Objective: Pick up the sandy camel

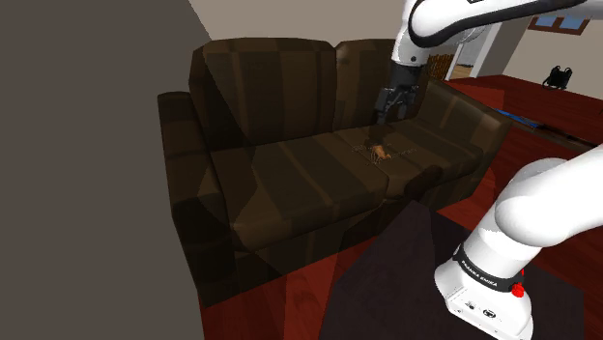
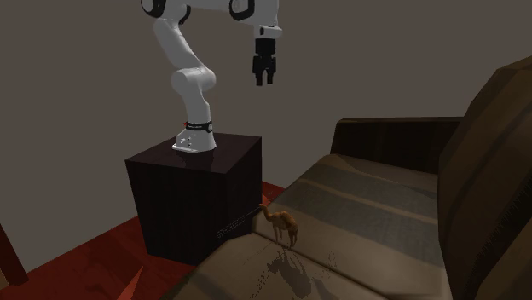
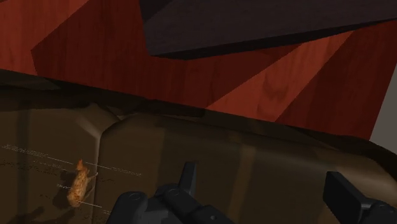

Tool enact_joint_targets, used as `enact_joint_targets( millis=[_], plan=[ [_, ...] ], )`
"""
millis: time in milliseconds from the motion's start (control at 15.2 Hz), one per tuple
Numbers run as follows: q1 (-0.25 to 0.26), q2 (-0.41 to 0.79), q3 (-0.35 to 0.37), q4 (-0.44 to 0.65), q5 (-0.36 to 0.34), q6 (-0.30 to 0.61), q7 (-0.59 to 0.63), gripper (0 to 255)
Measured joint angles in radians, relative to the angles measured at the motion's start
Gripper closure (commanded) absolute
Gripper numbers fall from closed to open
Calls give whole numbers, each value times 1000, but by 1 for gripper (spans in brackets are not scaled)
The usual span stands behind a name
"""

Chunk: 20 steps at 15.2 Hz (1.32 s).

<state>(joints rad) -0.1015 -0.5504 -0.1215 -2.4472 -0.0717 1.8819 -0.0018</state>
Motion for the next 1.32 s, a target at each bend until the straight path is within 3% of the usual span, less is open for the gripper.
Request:
enact_joint_targets(
  millis=[660, 1320],
  plan=[
    [-56, 291, -126, 55, -36, 234, -131, 0],
    [-113, 667, -213, 279, 49, 377, -299, 0]
  ],
)
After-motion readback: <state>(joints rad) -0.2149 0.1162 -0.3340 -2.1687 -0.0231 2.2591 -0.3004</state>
